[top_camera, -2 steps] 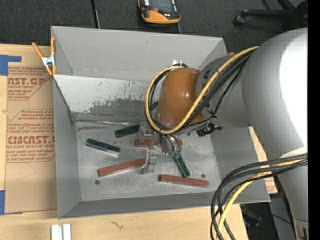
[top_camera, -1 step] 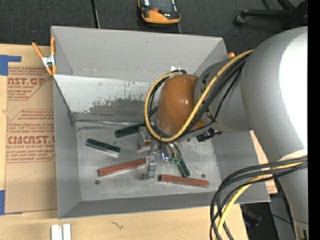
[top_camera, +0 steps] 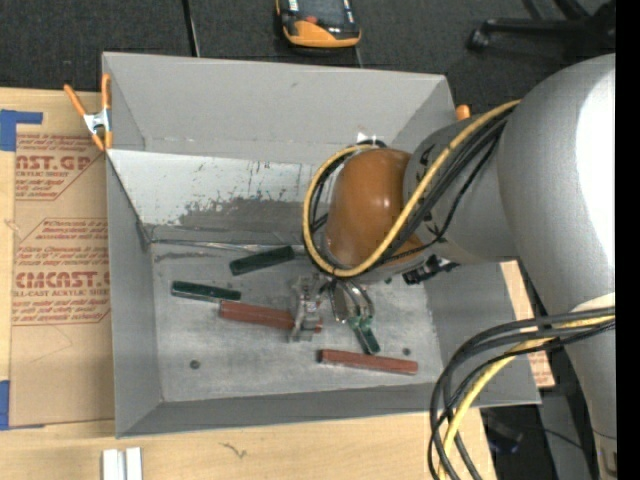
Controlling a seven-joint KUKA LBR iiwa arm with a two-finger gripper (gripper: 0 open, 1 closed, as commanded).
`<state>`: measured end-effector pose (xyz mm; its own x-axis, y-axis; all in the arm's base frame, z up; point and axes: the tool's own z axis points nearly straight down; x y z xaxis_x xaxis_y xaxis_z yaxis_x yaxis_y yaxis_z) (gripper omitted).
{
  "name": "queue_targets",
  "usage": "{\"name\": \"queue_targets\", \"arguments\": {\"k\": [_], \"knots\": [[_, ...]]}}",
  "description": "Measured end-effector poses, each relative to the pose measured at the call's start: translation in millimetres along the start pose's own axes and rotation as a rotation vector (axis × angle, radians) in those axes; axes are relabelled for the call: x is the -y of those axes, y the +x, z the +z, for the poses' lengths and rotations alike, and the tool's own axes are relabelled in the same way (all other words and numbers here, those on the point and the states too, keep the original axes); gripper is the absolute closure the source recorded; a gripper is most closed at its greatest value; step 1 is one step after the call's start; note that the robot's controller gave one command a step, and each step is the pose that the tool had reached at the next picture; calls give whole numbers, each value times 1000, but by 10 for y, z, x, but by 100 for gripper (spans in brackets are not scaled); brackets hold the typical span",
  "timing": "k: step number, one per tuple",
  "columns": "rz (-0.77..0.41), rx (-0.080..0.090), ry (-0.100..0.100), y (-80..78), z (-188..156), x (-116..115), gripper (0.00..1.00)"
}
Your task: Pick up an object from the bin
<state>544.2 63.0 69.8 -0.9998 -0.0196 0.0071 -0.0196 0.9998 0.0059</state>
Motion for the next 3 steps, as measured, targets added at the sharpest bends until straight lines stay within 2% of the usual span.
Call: {"name": "queue_targets", "arguments": {"k": [2,3], "knots": [[2,-7,2,14,-36,59,100],[1,1,3,-2,-135,45,100]]}}
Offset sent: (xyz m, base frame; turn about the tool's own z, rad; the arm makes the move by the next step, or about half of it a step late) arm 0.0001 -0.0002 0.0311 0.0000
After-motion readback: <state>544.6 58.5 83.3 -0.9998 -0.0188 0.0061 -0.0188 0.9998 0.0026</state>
